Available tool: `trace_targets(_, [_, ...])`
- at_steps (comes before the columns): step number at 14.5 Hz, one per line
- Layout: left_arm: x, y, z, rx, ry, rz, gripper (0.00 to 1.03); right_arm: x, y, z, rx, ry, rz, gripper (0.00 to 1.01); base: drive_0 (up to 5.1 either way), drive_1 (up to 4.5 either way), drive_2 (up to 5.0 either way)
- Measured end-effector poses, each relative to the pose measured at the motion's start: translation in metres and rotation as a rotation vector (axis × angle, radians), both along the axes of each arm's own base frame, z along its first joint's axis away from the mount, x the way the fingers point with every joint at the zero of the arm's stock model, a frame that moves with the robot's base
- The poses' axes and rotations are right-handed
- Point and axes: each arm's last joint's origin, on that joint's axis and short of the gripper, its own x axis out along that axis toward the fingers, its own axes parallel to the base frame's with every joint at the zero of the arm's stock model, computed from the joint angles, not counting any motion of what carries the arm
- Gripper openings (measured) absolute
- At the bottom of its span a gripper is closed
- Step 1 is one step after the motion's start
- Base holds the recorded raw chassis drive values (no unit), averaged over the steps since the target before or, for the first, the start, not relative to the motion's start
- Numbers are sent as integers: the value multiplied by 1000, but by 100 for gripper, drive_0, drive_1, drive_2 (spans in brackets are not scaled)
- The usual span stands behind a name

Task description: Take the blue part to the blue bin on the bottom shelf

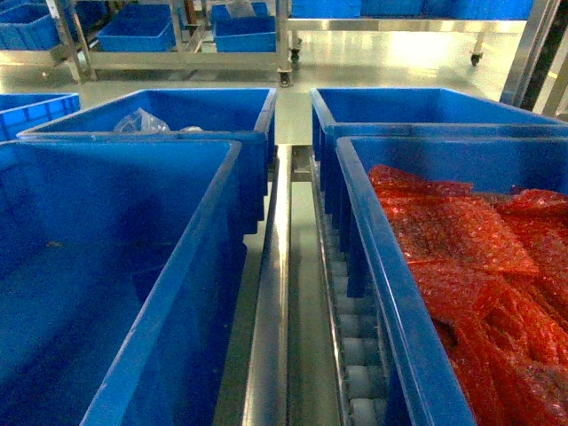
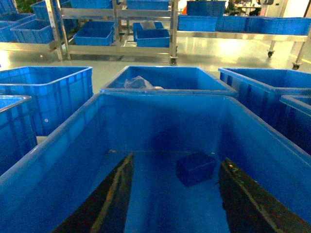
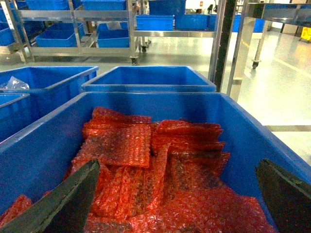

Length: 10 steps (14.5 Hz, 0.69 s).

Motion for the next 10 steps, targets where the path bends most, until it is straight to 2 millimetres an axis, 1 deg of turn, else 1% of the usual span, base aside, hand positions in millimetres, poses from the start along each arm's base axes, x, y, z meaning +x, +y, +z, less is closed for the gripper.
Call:
trace_targets(1, [0,0,0,0,0,0,64,0,0,0,0,0,0,98,0,0,0])
trace_targets(3, [0,0,0,0,0,0,89,0,0,0,0,0,0,98,0,0,0])
trace_targets(4, [0,0,0,1,0,0,100,0,0,0,0,0,0,98,0,0,0])
trace_targets(5, [0,0,0,0,0,0,97,0,0,0,0,0,0,98,0,0,0])
trace_targets(10, [0,0,0,0,0,0,98,0,0,0,0,0,0,98,0,0,0])
